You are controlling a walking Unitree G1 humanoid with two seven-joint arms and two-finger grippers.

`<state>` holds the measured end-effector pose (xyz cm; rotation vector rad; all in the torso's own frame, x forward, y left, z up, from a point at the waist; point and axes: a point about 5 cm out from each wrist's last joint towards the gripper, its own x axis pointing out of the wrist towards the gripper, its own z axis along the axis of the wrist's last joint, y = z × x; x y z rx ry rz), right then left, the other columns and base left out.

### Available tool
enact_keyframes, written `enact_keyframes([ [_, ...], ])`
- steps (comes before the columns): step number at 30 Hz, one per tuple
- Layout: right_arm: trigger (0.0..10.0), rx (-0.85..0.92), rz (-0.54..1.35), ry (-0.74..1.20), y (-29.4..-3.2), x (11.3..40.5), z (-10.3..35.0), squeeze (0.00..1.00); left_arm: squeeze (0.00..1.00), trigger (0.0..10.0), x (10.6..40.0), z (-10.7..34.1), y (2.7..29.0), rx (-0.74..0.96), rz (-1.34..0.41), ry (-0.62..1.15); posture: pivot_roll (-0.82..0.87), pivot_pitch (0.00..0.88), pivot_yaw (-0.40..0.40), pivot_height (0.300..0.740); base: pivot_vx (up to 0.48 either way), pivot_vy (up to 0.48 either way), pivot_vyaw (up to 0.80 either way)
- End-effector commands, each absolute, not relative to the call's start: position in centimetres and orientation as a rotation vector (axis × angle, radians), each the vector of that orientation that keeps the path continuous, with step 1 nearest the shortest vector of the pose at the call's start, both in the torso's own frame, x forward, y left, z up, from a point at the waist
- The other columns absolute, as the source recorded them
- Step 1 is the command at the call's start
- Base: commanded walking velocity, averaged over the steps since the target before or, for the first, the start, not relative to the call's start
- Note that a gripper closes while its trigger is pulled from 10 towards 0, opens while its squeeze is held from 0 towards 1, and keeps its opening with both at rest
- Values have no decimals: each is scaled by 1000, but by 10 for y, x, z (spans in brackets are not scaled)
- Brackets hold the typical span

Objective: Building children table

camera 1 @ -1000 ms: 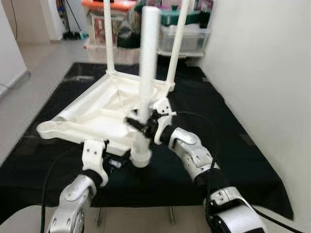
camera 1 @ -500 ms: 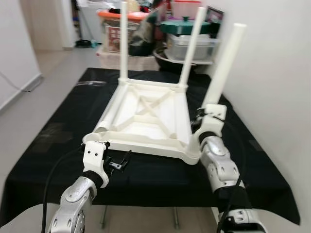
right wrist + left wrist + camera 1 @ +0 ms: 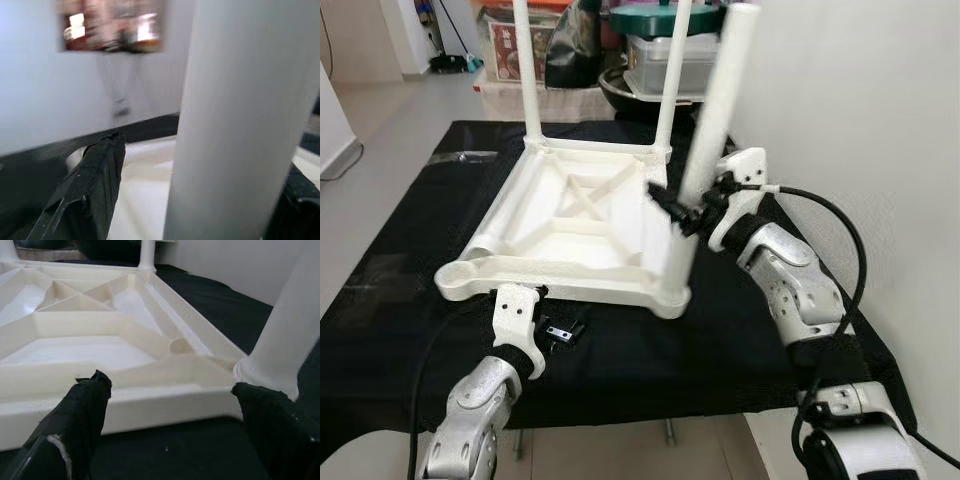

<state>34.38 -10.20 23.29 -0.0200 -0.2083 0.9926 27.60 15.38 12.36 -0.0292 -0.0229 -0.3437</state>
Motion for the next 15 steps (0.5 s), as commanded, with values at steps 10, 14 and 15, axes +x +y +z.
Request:
enact_keyframes([
  [10, 0, -71, 936, 53, -56, 346, 165, 0, 0, 10000, 273, 121, 158, -29, -336, -11, 96, 0, -81, 740, 0, 0, 0],
  [14, 0, 30, 218, 204, -104, 376, 144, 0, 0, 10000, 273, 119, 156, -31, -342, -6, 73, 0, -66, 740, 0, 0, 0],
  [15, 0, 30, 218, 204, -104, 376, 144, 0, 0, 10000, 273, 119, 156, -31, -342, -6, 73, 0, -66, 740, 0, 0, 0],
])
